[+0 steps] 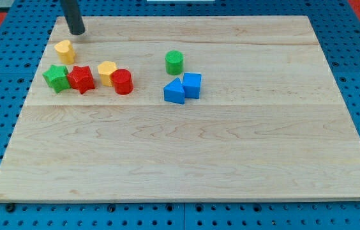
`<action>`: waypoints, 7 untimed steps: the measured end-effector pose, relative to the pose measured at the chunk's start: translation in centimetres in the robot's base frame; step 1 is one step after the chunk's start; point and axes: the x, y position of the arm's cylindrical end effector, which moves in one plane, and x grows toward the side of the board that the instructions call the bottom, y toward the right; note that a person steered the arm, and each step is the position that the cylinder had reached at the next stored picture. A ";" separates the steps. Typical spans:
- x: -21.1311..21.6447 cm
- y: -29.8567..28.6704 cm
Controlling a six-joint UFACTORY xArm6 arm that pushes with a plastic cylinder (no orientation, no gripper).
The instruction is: Place the yellow heart in between the hexagon and the red star
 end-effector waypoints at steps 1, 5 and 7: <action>2.8 -0.1; 10.2 7.7; 4.5 1.3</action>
